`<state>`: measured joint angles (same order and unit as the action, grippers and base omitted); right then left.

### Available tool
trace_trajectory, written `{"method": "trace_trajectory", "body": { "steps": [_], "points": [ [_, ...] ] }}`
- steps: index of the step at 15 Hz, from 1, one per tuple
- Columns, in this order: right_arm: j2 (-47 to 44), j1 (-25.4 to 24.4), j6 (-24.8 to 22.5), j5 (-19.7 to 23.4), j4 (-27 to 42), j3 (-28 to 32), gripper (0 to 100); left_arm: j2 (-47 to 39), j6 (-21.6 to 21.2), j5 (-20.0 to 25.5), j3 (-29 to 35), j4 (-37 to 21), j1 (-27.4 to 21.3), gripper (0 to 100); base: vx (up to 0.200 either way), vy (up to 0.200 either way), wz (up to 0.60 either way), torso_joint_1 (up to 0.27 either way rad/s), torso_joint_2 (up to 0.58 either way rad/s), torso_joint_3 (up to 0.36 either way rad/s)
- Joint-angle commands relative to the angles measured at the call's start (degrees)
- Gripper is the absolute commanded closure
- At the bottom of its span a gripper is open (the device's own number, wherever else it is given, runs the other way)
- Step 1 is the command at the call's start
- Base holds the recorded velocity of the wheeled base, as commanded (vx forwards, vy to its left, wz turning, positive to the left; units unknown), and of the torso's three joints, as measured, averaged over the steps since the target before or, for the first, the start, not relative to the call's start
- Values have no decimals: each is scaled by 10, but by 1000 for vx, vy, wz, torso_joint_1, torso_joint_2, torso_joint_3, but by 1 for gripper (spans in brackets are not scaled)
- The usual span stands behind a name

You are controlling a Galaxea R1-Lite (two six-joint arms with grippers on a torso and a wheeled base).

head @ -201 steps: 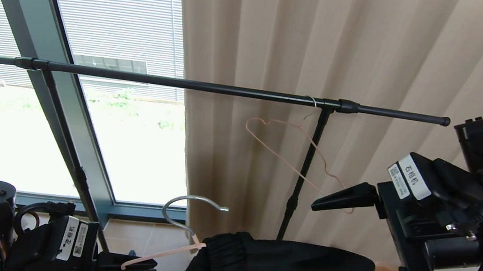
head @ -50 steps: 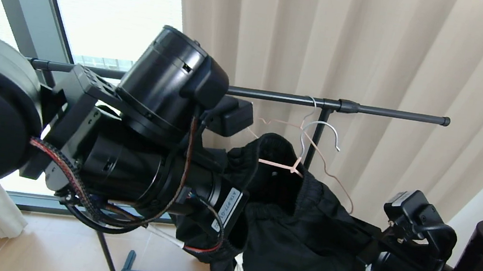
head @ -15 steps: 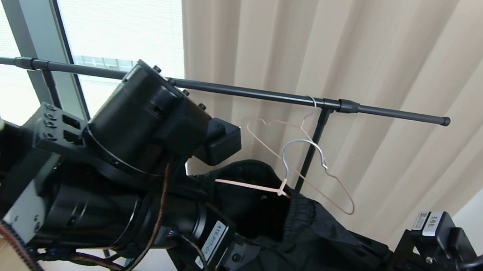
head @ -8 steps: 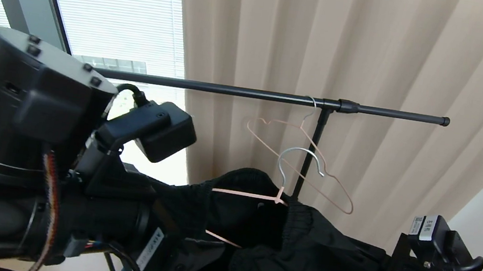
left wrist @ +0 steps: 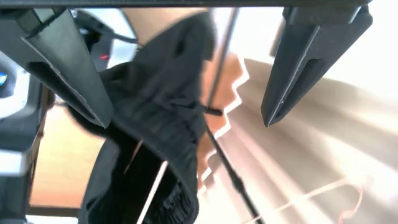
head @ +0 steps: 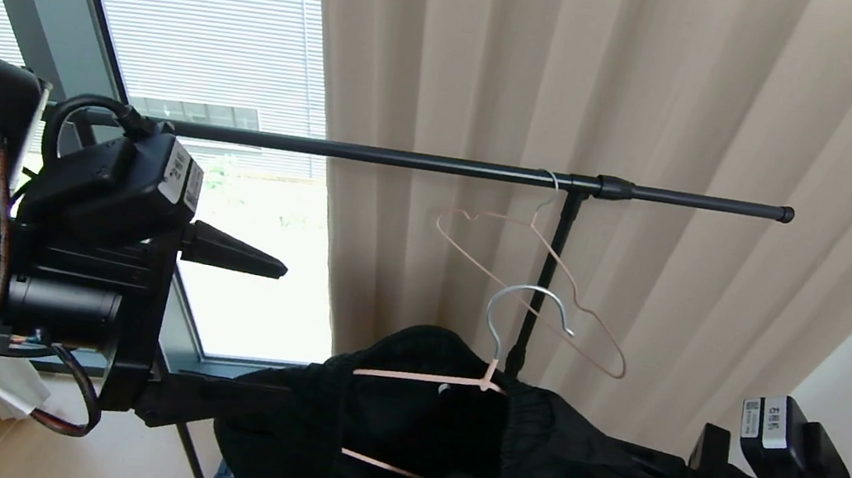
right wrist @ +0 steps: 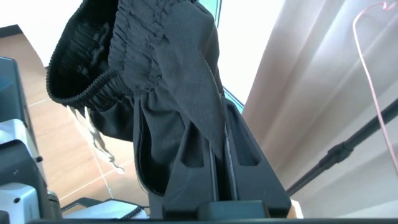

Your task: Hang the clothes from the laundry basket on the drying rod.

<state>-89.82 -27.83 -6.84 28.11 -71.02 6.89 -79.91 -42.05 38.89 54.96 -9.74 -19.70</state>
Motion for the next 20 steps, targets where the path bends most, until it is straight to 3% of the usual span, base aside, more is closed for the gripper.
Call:
{"method": "trace_trajectory", "body": {
  "steps": [1,3,5,11,13,17,20],
  "points": [
    [13,2,0,6,0,-4,100,-68,-81,42,11,-3,52,0,0,0,0,0,0,0],
    [14,2,0,10,0,-4,100,-95,-144,42,14,-18,48,0,0,0,0,0,0,0],
    [15,2,0,12,0,-3,100,-112,-168,42,15,-26,34,0,0,0,0,0,0,0],
    [18,1,0,12,0,-3,100,-147,-168,18,31,-27,8,0,0,0,0,0,0,0],
    [26,1,0,12,1,-3,100,-156,-146,-11,43,-43,-10,0,0,0,0,0,0,0],
    [29,1,0,12,1,-4,100,-166,-46,-58,65,-41,-61,0,0,0,0,0,0,0],
    [32,1,0,12,1,-4,100,-167,-35,-58,67,-41,-74,0,0,0,0,0,0,0]
  ]
}}
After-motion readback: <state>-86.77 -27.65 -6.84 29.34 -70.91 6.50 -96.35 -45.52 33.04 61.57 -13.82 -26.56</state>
